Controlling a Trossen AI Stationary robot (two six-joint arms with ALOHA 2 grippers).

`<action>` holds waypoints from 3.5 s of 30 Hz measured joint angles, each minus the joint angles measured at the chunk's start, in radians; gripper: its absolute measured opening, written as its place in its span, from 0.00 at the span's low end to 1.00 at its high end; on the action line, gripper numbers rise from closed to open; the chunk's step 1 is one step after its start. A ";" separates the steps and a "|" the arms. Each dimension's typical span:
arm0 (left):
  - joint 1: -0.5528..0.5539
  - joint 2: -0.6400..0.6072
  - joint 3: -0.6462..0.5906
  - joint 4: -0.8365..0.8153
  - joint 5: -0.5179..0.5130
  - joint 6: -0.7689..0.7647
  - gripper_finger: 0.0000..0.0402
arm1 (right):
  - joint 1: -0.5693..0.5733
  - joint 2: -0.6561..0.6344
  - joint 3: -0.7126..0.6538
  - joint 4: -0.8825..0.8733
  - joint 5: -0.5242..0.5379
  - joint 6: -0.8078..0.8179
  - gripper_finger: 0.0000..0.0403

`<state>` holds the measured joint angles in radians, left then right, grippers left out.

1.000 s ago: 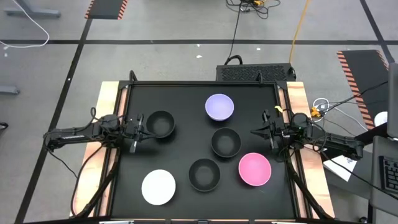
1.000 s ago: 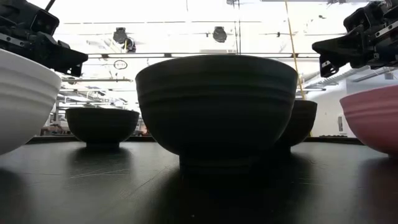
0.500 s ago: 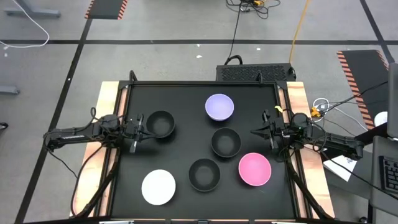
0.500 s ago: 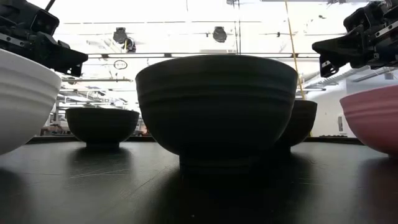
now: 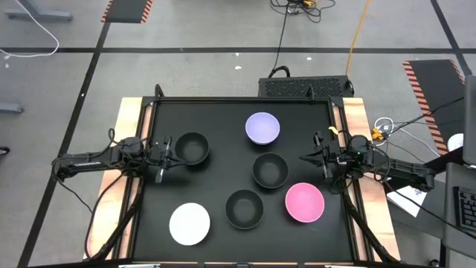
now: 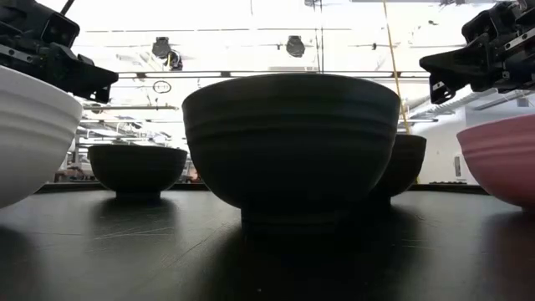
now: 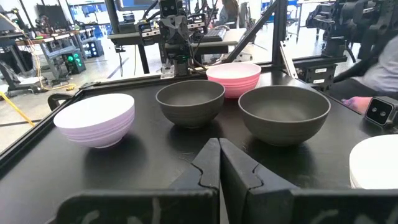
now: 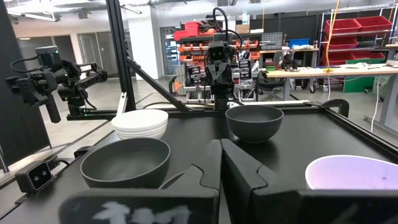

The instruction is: Nest bowls inside each other

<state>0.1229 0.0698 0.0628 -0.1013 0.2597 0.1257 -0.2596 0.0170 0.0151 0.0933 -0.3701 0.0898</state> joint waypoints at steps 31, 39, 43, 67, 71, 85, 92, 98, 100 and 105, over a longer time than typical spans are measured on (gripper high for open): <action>0.000 0.000 0.000 0.000 0.000 0.000 0.01 | 0.000 0.000 0.000 0.000 0.000 0.000 0.00; 0.000 0.000 0.000 0.000 0.000 0.000 0.01 | 0.000 0.000 0.000 0.000 0.000 0.000 0.00; 0.000 0.000 0.000 0.000 0.000 0.000 0.01 | 0.000 0.000 0.000 0.000 0.000 0.000 0.00; 0.000 0.000 0.000 0.000 0.000 0.000 0.01 | 0.000 0.000 0.000 0.000 0.000 0.000 0.00; 0.000 0.000 0.000 0.030 0.000 0.002 0.01 | 0.000 0.000 0.000 0.000 0.000 0.000 0.00; 0.000 0.000 0.000 0.177 0.000 -0.166 0.01 | 0.000 0.000 0.000 0.024 0.000 0.002 0.00; 0.000 0.001 0.000 0.188 0.001 -0.166 0.01 | 0.000 0.000 0.000 0.031 0.000 0.074 0.00; 0.000 0.002 0.000 0.230 0.000 -0.120 0.01 | 0.000 0.000 0.000 0.055 0.000 0.103 0.00; 0.000 0.002 0.000 0.250 0.000 -0.081 0.01 | 0.000 0.000 0.000 0.060 0.000 0.103 0.00; 0.000 0.002 0.000 0.326 0.000 -0.026 0.01 | 0.000 0.001 0.000 0.123 0.008 0.080 0.00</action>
<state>0.1226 0.0716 0.0624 0.2249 0.2601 0.0994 -0.2600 0.0177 0.0151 0.2167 -0.3622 0.1701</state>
